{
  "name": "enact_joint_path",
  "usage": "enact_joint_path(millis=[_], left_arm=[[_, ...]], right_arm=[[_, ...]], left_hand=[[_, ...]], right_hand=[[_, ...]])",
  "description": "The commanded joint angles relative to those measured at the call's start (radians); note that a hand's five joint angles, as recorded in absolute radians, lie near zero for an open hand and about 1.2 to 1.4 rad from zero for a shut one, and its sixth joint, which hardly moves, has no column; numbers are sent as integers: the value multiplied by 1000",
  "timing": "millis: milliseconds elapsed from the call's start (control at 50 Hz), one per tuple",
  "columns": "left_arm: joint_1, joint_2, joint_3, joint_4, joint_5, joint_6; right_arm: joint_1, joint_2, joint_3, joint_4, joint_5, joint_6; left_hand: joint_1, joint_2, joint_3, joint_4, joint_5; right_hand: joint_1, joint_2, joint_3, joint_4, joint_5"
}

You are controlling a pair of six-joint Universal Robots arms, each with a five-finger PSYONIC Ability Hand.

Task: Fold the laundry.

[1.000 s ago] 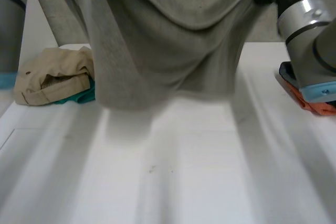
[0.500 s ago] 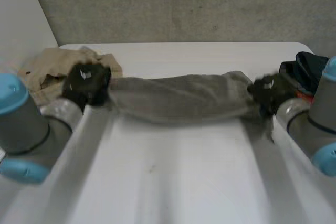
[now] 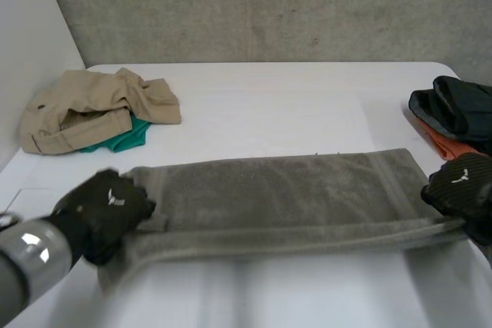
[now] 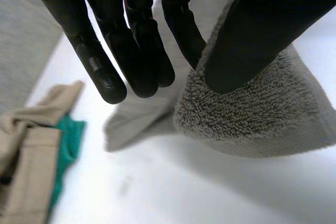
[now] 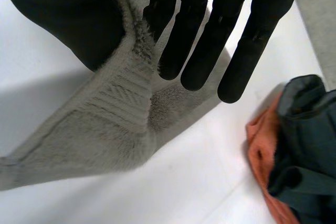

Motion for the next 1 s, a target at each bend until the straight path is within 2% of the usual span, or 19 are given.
enact_joint_path(millis=[20, 60, 160, 240, 260, 280, 340, 360, 420, 560, 660, 780, 840, 920, 1000], left_arm=[[-30, -312, 142, 299, -35, -10], [-45, -378, 209, 335, -60, -5], [-99, -544, 557, 442, -179, -16], [-116, -607, 818, 591, -203, -83], [-113, -613, 858, 635, -210, -109], [-105, -618, 916, 731, -212, -169], [-96, -619, 971, 878, -216, -266], [-76, -619, 1012, 978, -238, -336], [-61, -625, 1032, 1010, -255, -358], [-31, -670, 1043, 961, -267, -369], [-22, -688, 893, 906, -229, -370], [-19, -694, 687, 895, -149, -366], [-21, -706, 624, 873, -143, -361], [-22, -733, 535, 801, -137, -358], [-31, -726, 457, 671, -137, -346]], right_arm=[[64, 300, -107, -137, 87, 34], [107, 366, -197, -163, 176, 57], [197, 443, -449, -291, 299, 126], [216, 449, -611, -525, 305, 218], [214, 447, -641, -655, 305, 272], [213, 446, -644, -723, 304, 301], [210, 438, -630, -971, 290, 414], [210, 432, -629, -1019, 284, 435], [210, 399, -618, -1092, 247, 446], [216, 415, -619, -1055, 229, 441], [214, 479, -604, -987, 212, 443], [213, 587, -563, -845, 129, 441], [210, 637, -553, -791, 121, 439], [208, 684, -543, -711, 124, 429], [199, 673, -483, -560, 132, 342]], left_hand=[[231, 196, 201, 194, 257], [231, 196, 201, 194, 257], [231, 196, 201, 194, 257], [231, 196, 201, 194, 257], [231, 196, 201, 194, 257], [231, 196, 201, 194, 257], [231, 196, 201, 194, 257], [231, 196, 201, 194, 257], [231, 196, 201, 194, 257], [231, 196, 201, 194, 257], [231, 196, 201, 194, 257], [231, 196, 201, 194, 257], [231, 196, 201, 194, 257], [231, 196, 201, 194, 257], [231, 196, 201, 194, 257]], right_hand=[[267, 216, 209, 200, 226], [267, 216, 209, 200, 226], [267, 216, 209, 200, 226], [267, 216, 209, 200, 226], [267, 216, 209, 200, 226], [267, 216, 209, 200, 226], [267, 216, 209, 200, 226], [267, 216, 209, 200, 226], [267, 216, 209, 200, 226], [267, 216, 209, 200, 226], [267, 216, 209, 200, 226], [267, 216, 209, 200, 226], [267, 216, 209, 200, 226], [267, 216, 209, 200, 226], [267, 216, 209, 200, 226]])
